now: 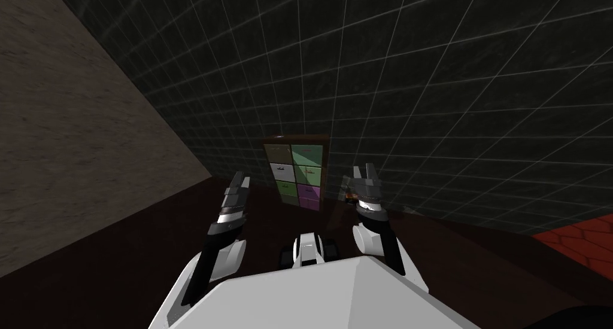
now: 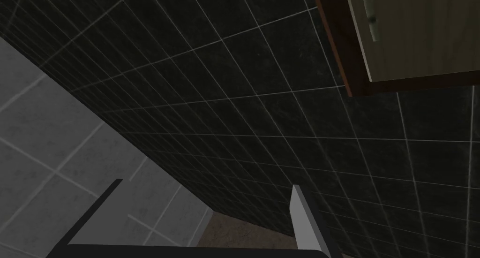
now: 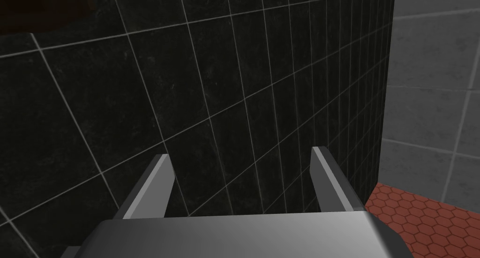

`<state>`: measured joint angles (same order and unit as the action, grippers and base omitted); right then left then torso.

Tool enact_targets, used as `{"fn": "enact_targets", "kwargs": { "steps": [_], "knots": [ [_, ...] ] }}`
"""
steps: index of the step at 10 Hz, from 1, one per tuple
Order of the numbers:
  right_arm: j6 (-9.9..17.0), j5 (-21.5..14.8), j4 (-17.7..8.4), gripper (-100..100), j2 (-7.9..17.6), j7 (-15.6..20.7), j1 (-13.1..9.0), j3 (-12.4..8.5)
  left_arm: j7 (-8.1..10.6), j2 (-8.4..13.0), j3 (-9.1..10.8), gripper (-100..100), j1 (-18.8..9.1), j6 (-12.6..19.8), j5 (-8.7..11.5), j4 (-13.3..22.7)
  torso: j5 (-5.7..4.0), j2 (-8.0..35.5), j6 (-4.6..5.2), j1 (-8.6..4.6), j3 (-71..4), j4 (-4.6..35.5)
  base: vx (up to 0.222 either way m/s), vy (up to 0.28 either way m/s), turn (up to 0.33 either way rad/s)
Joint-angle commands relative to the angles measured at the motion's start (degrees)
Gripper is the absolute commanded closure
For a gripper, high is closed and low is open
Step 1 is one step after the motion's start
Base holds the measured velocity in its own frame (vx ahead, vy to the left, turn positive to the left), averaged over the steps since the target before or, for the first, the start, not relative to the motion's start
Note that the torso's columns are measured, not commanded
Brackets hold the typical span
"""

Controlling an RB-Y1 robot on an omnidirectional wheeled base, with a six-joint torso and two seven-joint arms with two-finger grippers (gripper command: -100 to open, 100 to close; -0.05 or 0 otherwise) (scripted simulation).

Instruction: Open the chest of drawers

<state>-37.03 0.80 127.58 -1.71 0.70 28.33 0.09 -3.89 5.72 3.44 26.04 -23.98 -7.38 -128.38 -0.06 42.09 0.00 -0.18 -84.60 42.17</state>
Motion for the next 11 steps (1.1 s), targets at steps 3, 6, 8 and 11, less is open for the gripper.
{"fn": "enact_targets", "kwargs": {
  "steps": [3,6,8,11],
  "knots": [
    [0.0,0.0,0.0,0,0.0,0.0,0.0,0.0,-0.99,1.5,-0.59,-100,-1.4,-0.6,-0.8,5.4,0.08,0.2,0.00,0.26,0.1,0.1,0.053,-0.084,-0.027],
    [0.0,0.0,0.0,0,0.0,0.0,0.0,0.0,-1.65,1.8,-0.99,-100,-2.3,-1.0,-1.3,9.3,0.05,0.2,0.00,0.17,0.0,0.1,0.060,-0.086,-0.029],
    [0.0,0.0,0.0,0,0.0,0.0,0.0,0.0,-2.08,1.8,-1.25,-100,-2.9,-1.3,-1.7,11.8,0.06,0.2,0.00,0.21,0.0,0.1,0.060,-0.081,-0.029],
    [0.0,0.0,0.0,0,0.0,0.0,0.0,0.0,-2.66,1.6,-1.61,-100,-3.7,-1.7,-2.2,15.2,0.06,0.2,0.00,0.21,0.0,0.1,0.054,-0.079,-0.025]
  ]
}}
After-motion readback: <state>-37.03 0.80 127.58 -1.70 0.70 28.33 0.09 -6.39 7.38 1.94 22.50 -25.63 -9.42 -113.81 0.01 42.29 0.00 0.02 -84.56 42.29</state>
